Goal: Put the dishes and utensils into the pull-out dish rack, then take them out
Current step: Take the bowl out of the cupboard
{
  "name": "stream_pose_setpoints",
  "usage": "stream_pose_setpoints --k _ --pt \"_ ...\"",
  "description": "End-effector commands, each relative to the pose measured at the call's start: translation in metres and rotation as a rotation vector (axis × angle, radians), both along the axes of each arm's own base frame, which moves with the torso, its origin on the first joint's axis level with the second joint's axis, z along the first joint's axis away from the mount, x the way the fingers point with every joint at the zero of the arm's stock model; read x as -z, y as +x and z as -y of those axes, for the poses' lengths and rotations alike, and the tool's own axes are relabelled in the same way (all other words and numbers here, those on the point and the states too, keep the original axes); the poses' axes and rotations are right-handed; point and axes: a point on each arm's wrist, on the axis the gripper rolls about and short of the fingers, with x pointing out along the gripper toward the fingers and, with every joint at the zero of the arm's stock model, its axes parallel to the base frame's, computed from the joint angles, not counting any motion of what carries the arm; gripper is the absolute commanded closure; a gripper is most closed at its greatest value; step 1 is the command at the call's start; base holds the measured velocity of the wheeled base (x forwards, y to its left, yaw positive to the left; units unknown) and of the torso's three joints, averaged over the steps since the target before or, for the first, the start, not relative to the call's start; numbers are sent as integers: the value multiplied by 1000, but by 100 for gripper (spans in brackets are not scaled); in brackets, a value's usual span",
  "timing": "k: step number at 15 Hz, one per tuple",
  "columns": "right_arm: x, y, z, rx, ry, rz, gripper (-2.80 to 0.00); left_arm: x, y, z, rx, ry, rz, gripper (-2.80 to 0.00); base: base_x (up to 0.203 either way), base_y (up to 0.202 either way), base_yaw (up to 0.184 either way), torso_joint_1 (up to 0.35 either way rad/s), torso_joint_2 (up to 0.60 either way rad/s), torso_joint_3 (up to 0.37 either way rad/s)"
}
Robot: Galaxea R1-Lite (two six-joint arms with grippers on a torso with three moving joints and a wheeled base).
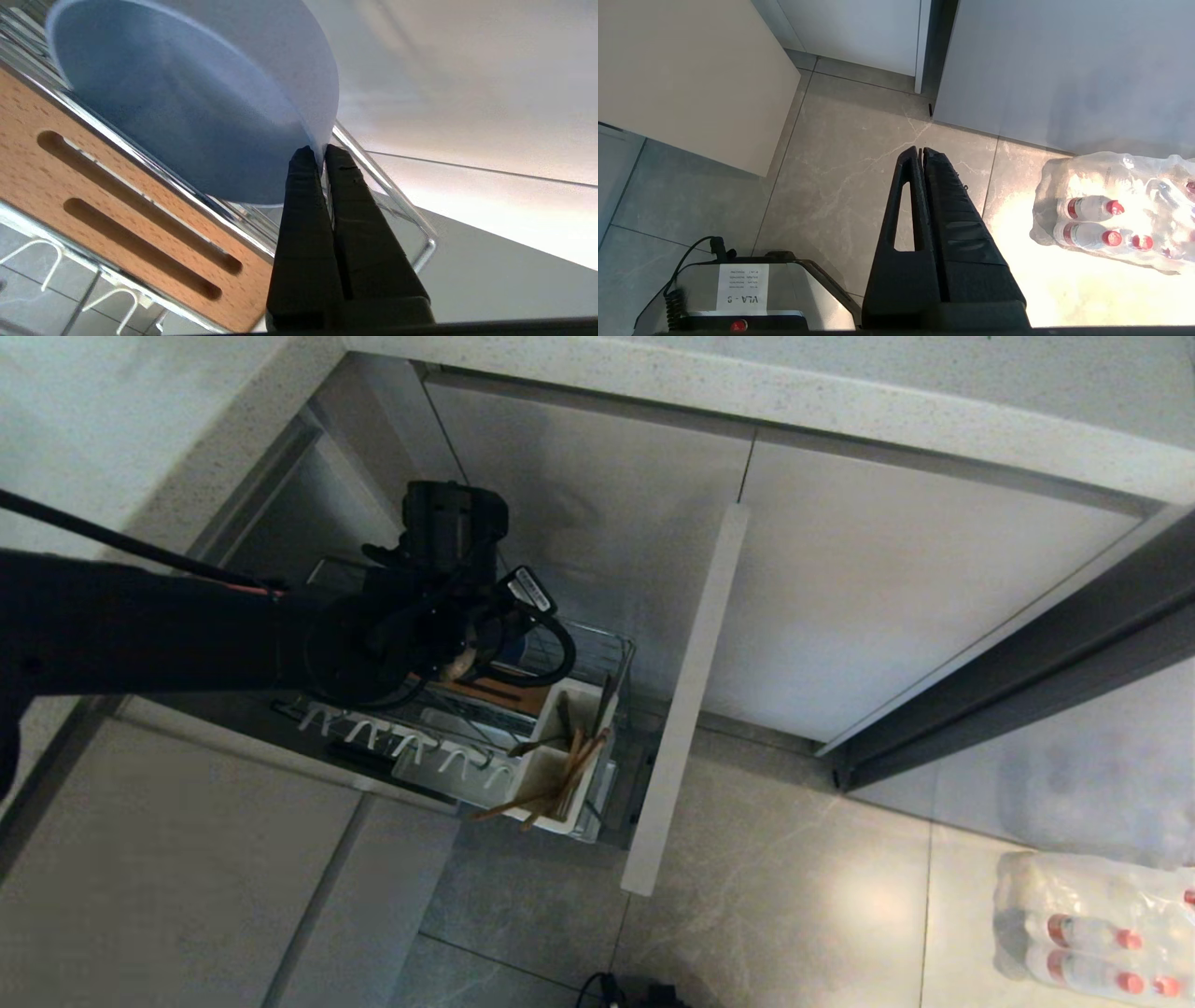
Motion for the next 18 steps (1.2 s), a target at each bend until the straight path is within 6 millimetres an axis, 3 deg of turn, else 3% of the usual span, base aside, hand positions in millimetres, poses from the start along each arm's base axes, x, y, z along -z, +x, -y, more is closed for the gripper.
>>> stream_pose_setpoints --k 1,6,12,14,18 --pt "0 0 0 0 0 -1 0 -8 -8 1 9 -14 17 0 0 0 0 0 0 0" --pt "0 0 0 0 0 -1 0 -52 -57 -2 74 -69 106 0 0 0 0 0 0 0" --pt "0 0 0 0 0 0 0 -104 -136 -7 181 -144 237 0 0 0 0 0 0 0" --pt "0 0 0 0 0 -1 0 -97 -131 -1 152 -121 218 0 0 0 0 0 0 0" --pt "0 0 0 0 0 0 0 -69 -98 16 53 -25 152 0 0 0 0 0 0 0"
